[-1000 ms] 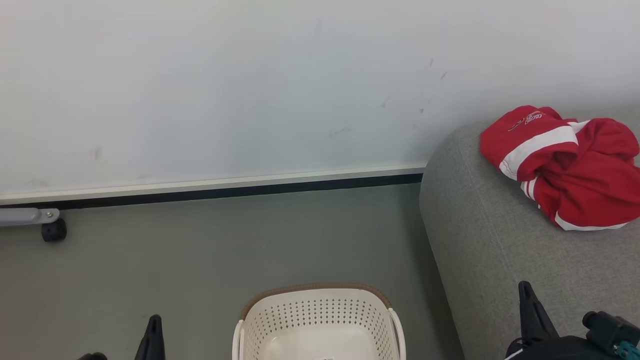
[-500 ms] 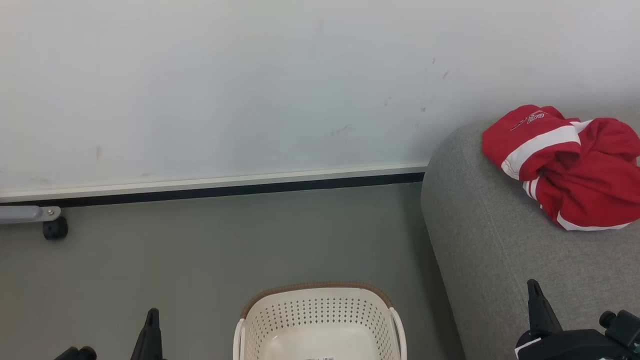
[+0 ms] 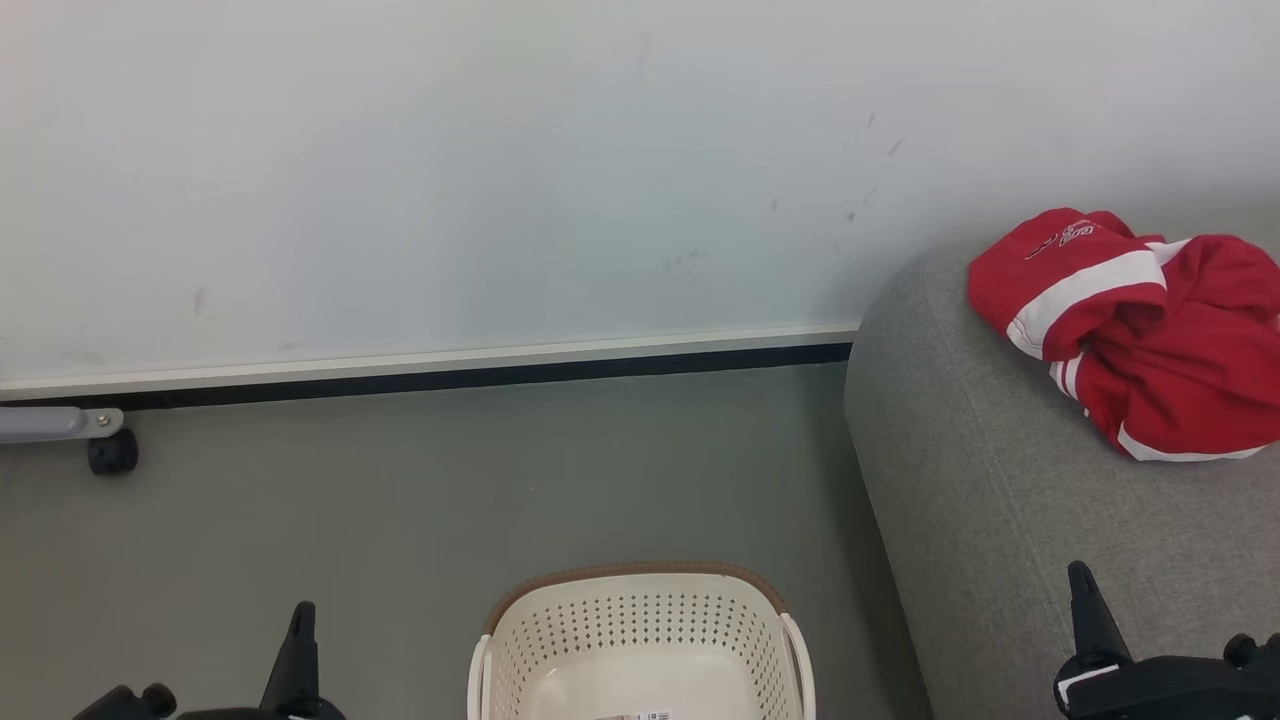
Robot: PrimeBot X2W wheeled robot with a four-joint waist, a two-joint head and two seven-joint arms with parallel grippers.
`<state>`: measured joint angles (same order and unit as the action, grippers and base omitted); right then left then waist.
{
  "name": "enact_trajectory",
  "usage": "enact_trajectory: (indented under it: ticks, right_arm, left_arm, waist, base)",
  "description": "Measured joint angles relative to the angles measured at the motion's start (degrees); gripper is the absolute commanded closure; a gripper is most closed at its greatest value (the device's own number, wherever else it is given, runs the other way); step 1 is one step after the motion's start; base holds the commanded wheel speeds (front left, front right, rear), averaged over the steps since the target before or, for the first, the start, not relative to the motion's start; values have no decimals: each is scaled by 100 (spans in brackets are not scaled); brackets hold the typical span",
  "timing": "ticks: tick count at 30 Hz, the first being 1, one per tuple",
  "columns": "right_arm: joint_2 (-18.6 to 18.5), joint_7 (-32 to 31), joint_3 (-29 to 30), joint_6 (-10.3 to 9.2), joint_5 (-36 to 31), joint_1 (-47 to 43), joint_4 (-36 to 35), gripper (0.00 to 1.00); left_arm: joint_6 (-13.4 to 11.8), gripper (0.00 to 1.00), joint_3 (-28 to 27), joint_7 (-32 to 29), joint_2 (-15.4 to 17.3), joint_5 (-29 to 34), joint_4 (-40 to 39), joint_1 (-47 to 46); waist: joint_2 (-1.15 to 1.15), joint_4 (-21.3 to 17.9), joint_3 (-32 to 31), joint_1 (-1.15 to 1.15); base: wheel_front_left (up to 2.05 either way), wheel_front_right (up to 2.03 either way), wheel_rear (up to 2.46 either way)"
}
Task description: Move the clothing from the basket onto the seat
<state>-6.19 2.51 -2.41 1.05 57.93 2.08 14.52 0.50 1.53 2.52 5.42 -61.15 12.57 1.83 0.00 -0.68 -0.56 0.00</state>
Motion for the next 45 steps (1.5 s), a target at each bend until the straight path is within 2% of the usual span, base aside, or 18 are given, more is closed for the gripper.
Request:
enact_trajectory:
  ticks: [45]
  right_arm:
    - [356,-901,1001,573,3349,319,257,100]
  left_arm:
    - [657,100,-673,-900,-292,-3033,423,-637]
  waist:
    - [0,68,66,0]
  base:
    - [0,0,0]
